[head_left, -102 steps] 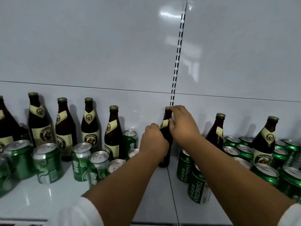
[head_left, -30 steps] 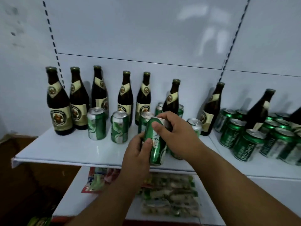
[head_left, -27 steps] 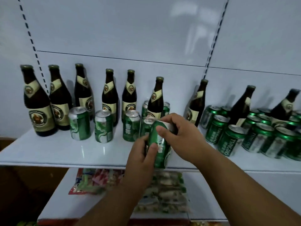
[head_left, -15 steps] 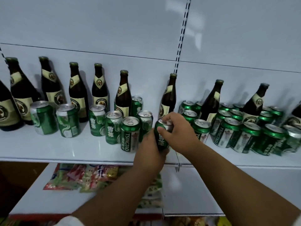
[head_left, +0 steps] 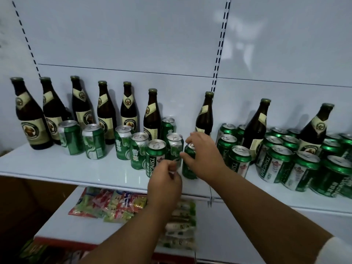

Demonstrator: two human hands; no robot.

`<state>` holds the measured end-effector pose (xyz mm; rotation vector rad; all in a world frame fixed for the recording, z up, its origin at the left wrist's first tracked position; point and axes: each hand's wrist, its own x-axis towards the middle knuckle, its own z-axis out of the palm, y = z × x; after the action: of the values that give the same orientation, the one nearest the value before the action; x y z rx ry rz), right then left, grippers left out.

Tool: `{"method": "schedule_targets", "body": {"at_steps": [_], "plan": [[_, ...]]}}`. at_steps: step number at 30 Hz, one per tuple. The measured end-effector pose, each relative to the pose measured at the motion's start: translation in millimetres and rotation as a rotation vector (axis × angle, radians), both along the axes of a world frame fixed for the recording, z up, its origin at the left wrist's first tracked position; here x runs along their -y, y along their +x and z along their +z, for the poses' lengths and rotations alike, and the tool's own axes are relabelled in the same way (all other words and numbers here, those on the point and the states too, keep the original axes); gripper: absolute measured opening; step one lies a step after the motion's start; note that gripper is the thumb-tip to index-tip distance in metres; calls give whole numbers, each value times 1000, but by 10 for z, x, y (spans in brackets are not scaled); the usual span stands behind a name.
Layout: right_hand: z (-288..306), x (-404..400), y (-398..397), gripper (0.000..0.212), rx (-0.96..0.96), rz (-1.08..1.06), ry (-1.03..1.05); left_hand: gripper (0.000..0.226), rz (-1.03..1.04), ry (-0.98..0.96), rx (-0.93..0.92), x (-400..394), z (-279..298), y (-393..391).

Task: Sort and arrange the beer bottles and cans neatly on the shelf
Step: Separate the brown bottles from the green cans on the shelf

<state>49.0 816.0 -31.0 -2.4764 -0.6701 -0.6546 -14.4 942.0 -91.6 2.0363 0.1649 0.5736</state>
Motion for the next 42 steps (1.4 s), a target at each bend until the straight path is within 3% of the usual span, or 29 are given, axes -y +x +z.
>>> {"method": "schedule_targets", "body": {"at_steps": [2,5,8,13,18,22,25,32,42], "plan": [[61,-185,-82,35,76,51,-38,14,156,-73,37,-178,-23,-5],[82,-507,-142,38,78,110,-70,35,226,-17,-5,-429,-59,85],[23,-726,-163,30,0,91,-82,42,147,70,-73,-571,-106,142],[46,-779,-244,33,-76,-90,14,40,18,191,130,-709,-152,107],[106,-660,-395,42,-119,-185,142,56,-276,50,165,-698,-135,67],[97,-572,-664,30,-191,-298,372,53,-428,-24,184,-582,-165,14],[157,-335,-860,18,-165,-387,515,62,-490,-49,213,-343,-77,-47],[145,472,-1187,18,-246,-501,668,58,-733,-115,164,574,4,-169],[243,2164,-1287,13,-105,-651,671,53,-995,-57,113,2253,217,-131]]}}
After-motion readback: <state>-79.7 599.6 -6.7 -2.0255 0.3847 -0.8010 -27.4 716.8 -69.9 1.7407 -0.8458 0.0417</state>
